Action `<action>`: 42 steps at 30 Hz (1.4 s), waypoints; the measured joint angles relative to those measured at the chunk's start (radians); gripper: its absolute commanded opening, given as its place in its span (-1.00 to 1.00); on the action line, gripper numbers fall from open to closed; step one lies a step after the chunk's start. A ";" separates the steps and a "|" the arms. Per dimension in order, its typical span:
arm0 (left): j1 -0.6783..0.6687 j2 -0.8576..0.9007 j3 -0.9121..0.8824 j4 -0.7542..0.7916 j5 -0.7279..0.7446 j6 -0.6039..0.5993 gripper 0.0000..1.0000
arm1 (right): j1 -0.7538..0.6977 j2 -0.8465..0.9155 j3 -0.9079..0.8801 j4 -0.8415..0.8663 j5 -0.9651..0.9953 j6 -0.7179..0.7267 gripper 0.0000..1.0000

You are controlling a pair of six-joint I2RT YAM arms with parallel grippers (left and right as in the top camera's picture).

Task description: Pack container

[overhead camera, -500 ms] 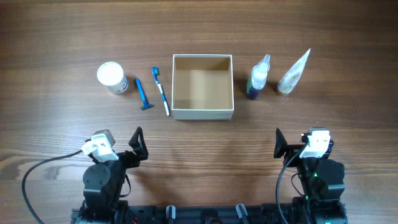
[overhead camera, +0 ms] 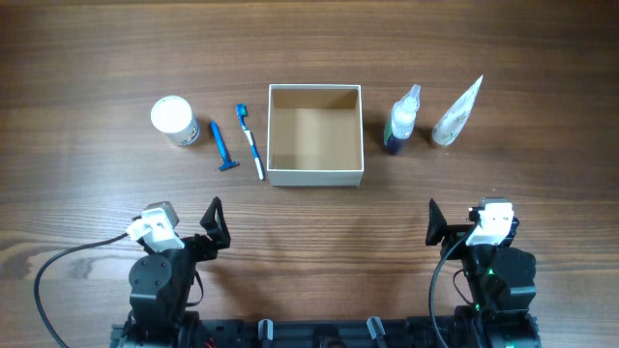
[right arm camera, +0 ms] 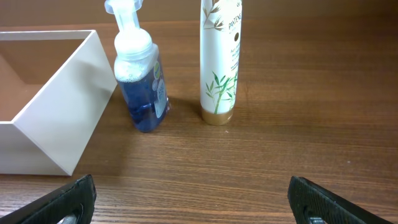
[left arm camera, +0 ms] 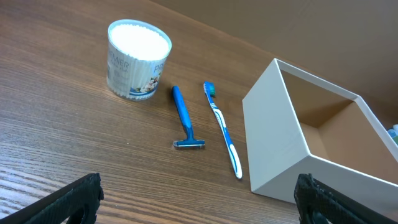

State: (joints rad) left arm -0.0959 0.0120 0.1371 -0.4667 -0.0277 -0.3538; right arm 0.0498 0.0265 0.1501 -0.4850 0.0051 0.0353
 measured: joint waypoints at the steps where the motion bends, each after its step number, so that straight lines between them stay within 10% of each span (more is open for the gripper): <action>1: 0.000 0.000 0.000 0.000 0.000 0.000 0.99 | 0.000 0.000 0.000 0.000 0.000 0.000 0.99; 25: 0.000 0.000 0.000 0.000 0.000 0.000 0.99 | 0.000 0.000 0.000 0.029 -0.005 0.018 0.99; 31: 0.000 0.000 0.000 0.000 0.000 0.000 0.99 | 0.000 -0.002 -0.002 0.003 -0.163 0.608 0.99; 35: 0.000 0.000 0.000 0.000 0.000 0.000 0.99 | 0.000 -0.001 0.003 0.228 -0.281 0.711 0.99; 42: 0.000 0.000 0.000 0.002 0.000 0.000 1.00 | 0.000 0.426 0.553 0.022 -0.365 0.515 1.00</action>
State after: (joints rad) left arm -0.0959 0.0120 0.1371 -0.4652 -0.0277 -0.3538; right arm 0.0494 0.4530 0.7033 -0.4629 -0.3595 0.5507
